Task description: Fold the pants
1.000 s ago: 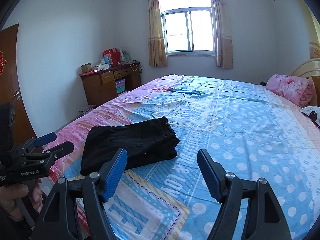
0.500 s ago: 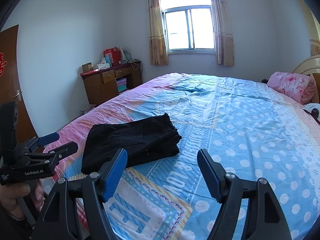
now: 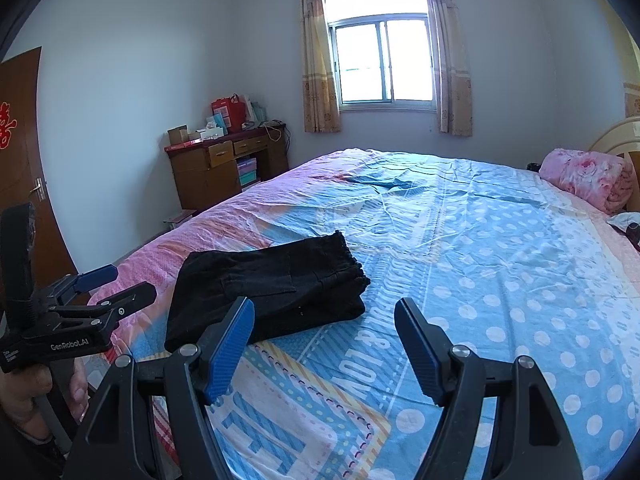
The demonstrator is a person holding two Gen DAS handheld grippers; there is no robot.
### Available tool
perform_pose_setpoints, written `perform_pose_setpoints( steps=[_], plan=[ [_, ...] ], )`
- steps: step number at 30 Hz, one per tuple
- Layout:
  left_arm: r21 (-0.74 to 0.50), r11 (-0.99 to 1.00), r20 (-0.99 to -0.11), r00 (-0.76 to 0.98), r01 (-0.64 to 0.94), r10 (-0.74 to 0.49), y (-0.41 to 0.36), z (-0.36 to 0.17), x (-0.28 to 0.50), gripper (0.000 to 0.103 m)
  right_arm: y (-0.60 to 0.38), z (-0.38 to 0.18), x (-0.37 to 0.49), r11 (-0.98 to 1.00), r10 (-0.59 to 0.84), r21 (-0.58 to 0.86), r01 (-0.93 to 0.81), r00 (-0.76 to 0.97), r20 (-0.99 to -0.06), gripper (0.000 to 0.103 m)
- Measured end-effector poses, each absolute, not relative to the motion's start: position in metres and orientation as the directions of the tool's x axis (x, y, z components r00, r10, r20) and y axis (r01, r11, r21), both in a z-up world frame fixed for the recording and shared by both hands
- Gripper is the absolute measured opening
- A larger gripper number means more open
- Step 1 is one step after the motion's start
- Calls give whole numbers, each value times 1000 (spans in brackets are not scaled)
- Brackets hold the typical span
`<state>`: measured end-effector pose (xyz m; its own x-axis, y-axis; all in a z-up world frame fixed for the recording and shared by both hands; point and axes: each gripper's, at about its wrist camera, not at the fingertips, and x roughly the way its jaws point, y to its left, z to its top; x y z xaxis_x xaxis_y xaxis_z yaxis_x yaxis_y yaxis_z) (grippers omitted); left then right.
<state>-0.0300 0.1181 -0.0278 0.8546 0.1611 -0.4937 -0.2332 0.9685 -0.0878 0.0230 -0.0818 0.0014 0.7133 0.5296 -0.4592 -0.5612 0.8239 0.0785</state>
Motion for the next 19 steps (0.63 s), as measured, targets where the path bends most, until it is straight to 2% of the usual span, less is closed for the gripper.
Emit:
perform_pose_setpoints(
  steps=[10, 19],
  plan=[
    [-72, 964, -521, 834, -255, 182, 121, -35, -26, 103, -79, 0, 22, 819, 534, 75, -569, 708, -462, 74],
    [-36, 975, -502, 848, -217, 170, 112, -32, -27, 103, -79, 0, 18, 815, 533, 62, -577, 702, -473, 74]
  ],
)
